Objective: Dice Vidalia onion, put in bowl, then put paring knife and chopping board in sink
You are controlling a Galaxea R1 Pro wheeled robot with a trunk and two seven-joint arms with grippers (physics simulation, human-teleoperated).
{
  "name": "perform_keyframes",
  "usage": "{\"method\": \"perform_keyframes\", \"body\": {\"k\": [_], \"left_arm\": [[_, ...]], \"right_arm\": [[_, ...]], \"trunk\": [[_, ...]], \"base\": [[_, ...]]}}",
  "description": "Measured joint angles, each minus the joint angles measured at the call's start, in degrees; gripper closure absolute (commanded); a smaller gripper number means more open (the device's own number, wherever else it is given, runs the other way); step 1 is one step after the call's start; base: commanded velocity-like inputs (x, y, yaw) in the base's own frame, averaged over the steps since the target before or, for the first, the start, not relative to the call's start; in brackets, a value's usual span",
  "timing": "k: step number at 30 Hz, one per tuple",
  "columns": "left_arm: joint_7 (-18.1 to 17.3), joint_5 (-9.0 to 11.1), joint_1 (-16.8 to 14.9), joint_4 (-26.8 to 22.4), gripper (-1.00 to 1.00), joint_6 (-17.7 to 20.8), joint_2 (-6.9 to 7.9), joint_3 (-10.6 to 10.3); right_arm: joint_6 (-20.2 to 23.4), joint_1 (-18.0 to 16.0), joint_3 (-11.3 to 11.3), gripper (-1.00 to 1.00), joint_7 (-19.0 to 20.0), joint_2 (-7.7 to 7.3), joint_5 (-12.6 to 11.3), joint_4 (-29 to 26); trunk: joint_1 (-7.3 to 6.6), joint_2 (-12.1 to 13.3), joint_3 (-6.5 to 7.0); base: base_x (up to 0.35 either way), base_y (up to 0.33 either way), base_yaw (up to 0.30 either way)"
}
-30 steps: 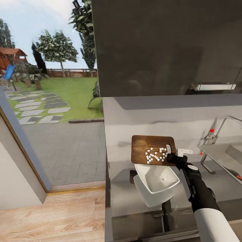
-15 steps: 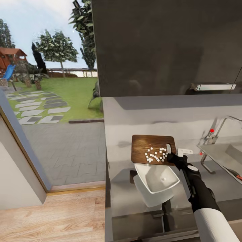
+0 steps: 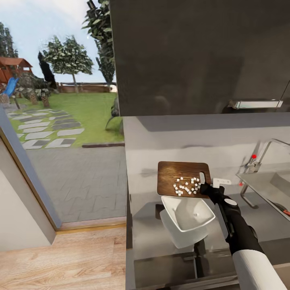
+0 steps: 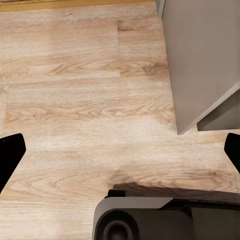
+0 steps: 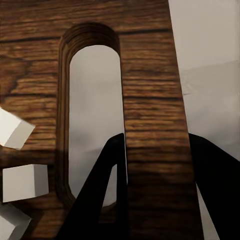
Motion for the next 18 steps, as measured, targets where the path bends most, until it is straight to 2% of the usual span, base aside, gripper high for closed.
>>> {"method": "perform_keyframes", "body": {"k": [18], "left_arm": [[0.0, 0.0, 0.0, 0.0, -1.0, 0.0, 0.0, 0.0]], "right_arm": [[-0.3, 0.0, 0.0, 1.0, 0.0, 0.0, 0.0, 0.0]], "trunk": [[0.0, 0.0, 0.0]], "base": [[0.0, 0.0, 0.0]]}}
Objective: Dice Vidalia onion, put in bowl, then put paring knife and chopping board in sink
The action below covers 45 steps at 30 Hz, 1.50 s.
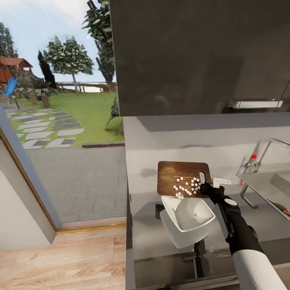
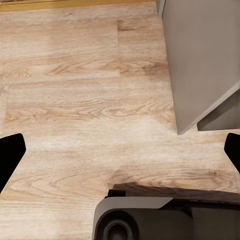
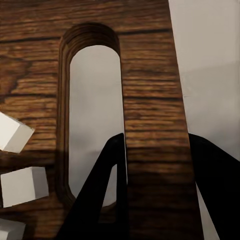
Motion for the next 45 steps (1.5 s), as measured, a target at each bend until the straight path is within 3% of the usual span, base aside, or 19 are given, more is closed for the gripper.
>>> {"method": "perform_keyframes", "body": {"k": [45], "left_arm": [[0.0, 0.0, 0.0, 0.1, -1.0, 0.0, 0.0, 0.0]], "right_arm": [[-3.2, 0.0, 0.0, 1.0, 0.0, -0.09, 0.1, 0.5]], "trunk": [[0.0, 0.0, 0.0]], "base": [[0.0, 0.0, 0.0]]}}
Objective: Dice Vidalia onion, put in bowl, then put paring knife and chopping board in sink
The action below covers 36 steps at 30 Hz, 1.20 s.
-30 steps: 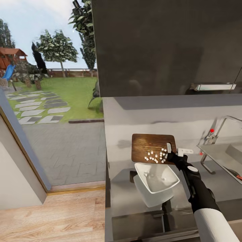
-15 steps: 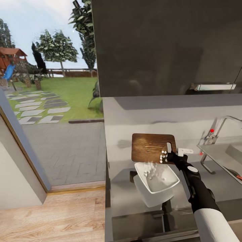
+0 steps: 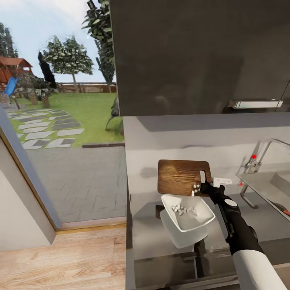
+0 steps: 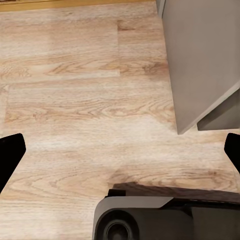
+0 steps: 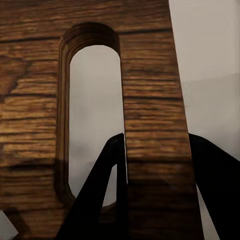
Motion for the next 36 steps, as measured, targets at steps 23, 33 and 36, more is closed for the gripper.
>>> {"method": "perform_keyframes", "body": {"k": [23, 33, 36], "left_arm": [[0.0, 0.0, 0.0, 0.0, -1.0, 0.0, 0.0, 0.0], [0.0, 0.0, 0.0, 0.0, -1.0, 0.0, 0.0, 0.0], [0.0, 0.0, 0.0, 0.0, -1.0, 0.0, 0.0, 0.0]], "right_arm": [[-4.3, 0.0, 0.0, 1.0, -0.3, 0.0, 0.1, 2.1], [-4.5, 0.0, 0.0, 1.0, -0.3, 0.0, 0.0, 2.4], [-4.5, 0.0, 0.0, 1.0, -0.3, 0.01, 0.0, 2.4]], "trunk": [[0.0, 0.0, 0.0], [0.0, 0.0, 0.0], [0.0, 0.0, 0.0]], "base": [[0.0, 0.0, 0.0], [0.0, 0.0, 0.0], [0.0, 0.0, 0.0]]}}
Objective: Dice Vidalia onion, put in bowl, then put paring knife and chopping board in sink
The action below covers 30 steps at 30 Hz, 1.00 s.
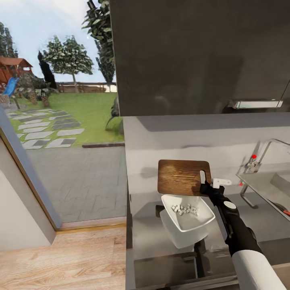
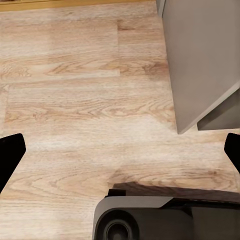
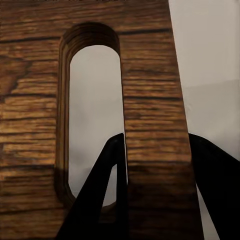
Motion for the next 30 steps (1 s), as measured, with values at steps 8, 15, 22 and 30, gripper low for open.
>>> {"method": "perform_keyframes", "body": {"k": [8, 15, 22, 30], "left_arm": [[0.0, 0.0, 0.0, 0.0, -1.0, 0.0, 0.0, 0.0], [0.0, 0.0, 0.0, 0.0, -1.0, 0.0, 0.01, 0.0], [0.0, 0.0, 0.0, 0.0, -1.0, 0.0, 0.0, 0.0], [0.0, 0.0, 0.0, 0.0, -1.0, 0.0, -0.01, 0.0]], "right_arm": [[0.0, 0.0, 0.0, 1.0, 0.1, 0.06, 0.0, -0.1], [1.1, 0.0, 0.0, 1.0, -0.1, 0.18, -0.1, -0.8], [12.6, 0.0, 0.1, 1.0, 0.0, 0.26, -0.1, -6.0], [14.9, 0.0, 0.1, 1.0, 0.6, 0.25, -0.2, -7.5]], "trunk": [[0.0, 0.0, 0.0], [0.02, 0.0, 0.0], [0.03, 0.0, 0.0], [0.03, 0.0, 0.0]], "base": [[0.0, 0.0, 0.0], [-0.039, 0.0, 0.0], [-0.296, 0.0, 0.0], [-0.343, 0.0, 0.0]]}}
